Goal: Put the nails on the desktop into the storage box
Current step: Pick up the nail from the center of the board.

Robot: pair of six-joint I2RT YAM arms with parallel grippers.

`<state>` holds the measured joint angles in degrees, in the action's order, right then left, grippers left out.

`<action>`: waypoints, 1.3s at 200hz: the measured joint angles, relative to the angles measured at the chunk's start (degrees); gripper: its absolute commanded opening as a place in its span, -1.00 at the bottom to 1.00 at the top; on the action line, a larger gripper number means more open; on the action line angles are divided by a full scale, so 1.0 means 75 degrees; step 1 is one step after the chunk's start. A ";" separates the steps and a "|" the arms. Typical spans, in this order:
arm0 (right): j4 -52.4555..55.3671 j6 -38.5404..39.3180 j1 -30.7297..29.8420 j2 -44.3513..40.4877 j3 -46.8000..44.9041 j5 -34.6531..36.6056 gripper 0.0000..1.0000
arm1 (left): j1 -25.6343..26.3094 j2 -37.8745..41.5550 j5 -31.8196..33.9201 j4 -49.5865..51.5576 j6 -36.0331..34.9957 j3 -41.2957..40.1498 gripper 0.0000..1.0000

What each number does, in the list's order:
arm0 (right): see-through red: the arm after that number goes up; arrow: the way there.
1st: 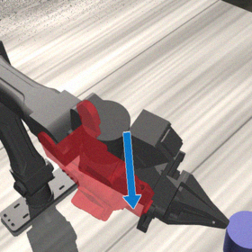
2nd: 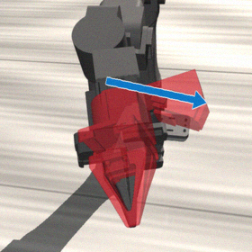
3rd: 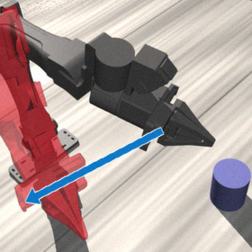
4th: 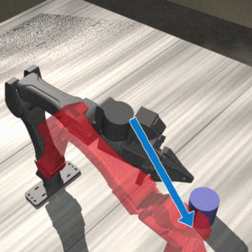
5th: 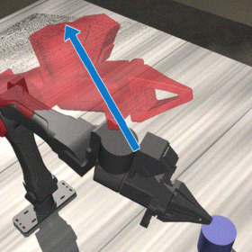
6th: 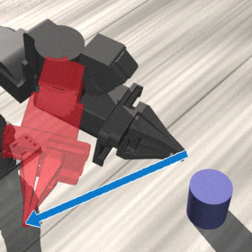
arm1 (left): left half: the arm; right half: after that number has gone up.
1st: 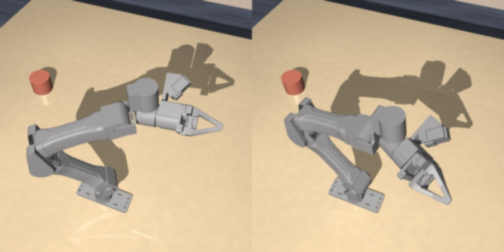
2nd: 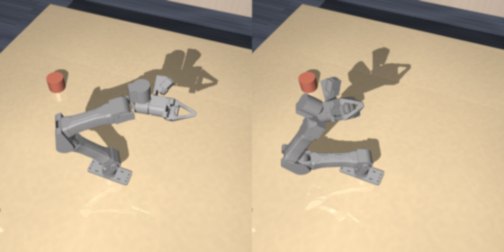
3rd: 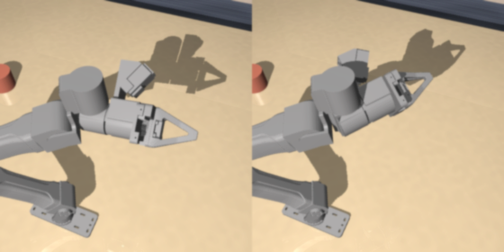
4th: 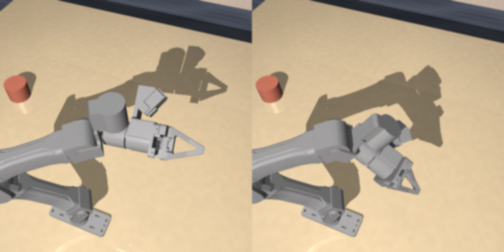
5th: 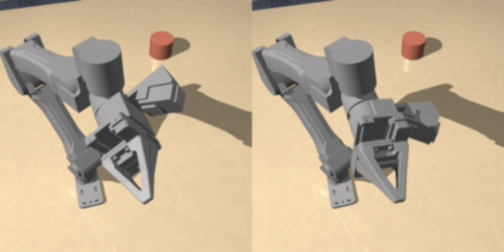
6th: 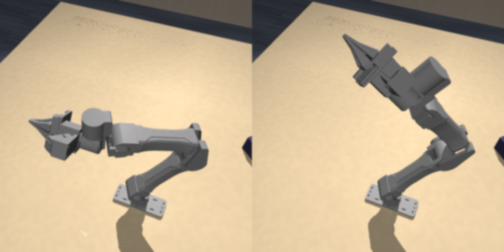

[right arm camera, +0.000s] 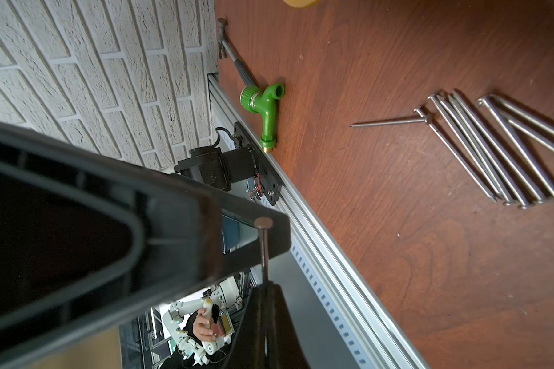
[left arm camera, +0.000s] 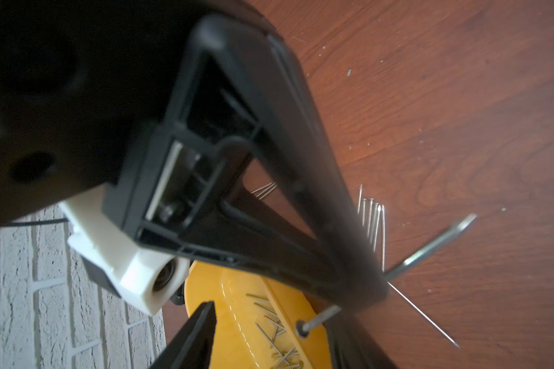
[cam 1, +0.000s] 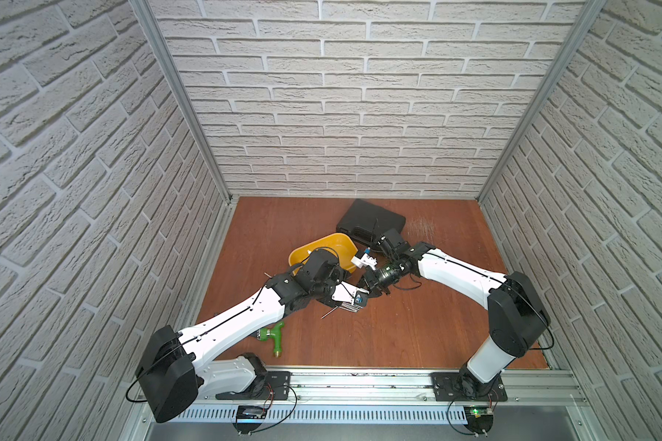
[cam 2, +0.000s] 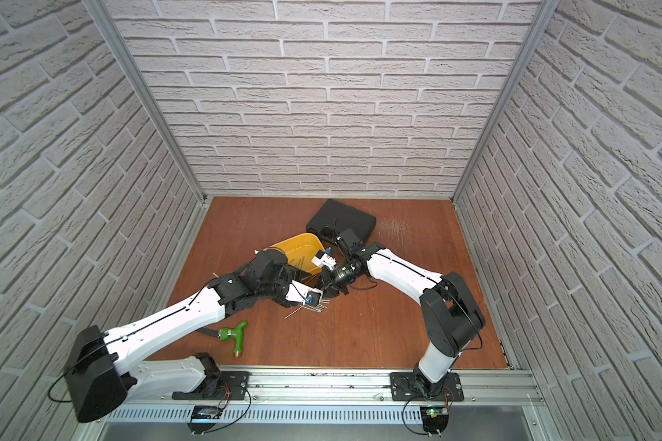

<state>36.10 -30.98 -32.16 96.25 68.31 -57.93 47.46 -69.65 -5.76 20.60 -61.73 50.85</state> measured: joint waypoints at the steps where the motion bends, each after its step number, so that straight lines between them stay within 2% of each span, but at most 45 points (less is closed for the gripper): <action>1: 0.0003 -0.0003 0.0000 0.0000 0.0000 0.0000 -0.96 | 0.0003 -0.0003 0.0000 0.0009 -0.0009 0.0000 0.14; 61: 0.0017 -0.0026 -0.0006 0.0003 0.0038 -0.0029 -0.96 | 0.0233 -0.0227 0.0082 0.0423 -0.0385 0.0000 -0.18; 137: 0.0152 -0.0026 0.0012 0.0029 0.0038 -0.0009 -0.96 | 0.0399 -0.0810 0.0286 0.0670 -0.0580 0.0326 -1.00; 151: 0.0207 -0.0009 0.0015 0.0087 0.0041 0.0003 -0.95 | 0.0434 -0.0871 0.0332 0.0758 -0.0621 0.0332 -1.00; 159: 0.0271 0.0000 0.0009 0.0134 0.0064 0.0003 -0.90 | 0.0458 -0.0906 0.0370 0.0793 -0.0629 0.0332 -1.00; 189: 0.0568 0.0111 0.0114 0.0181 0.0192 0.0152 -0.49 | 0.0487 -0.1032 0.0431 0.0833 -0.0542 0.0361 -1.00; 211: 0.0577 0.0067 0.0522 0.0023 0.0280 0.0370 -0.33 | 0.0361 -0.1087 0.0373 0.0851 -0.0029 0.0367 -1.00; 223: 0.0510 -0.0073 0.1046 -0.0248 0.0274 0.0632 -0.29 | 0.0280 -0.1096 0.0338 0.0839 0.0425 0.0367 -1.00; 247: 0.0303 -0.0268 0.2177 -0.1227 0.0236 0.1632 -0.20 | -0.0003 -0.1096 0.0332 0.0737 0.1859 0.0373 -1.00; 260: 0.0187 -0.0303 0.2474 -0.1833 0.0233 0.2197 -0.20 | -0.0216 -0.1093 0.0376 0.0650 0.2809 0.0385 -1.00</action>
<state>37.50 -33.26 -13.61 82.50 70.06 -41.45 45.84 -77.84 -2.94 25.47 -40.66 53.74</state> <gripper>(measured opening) 0.397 0.074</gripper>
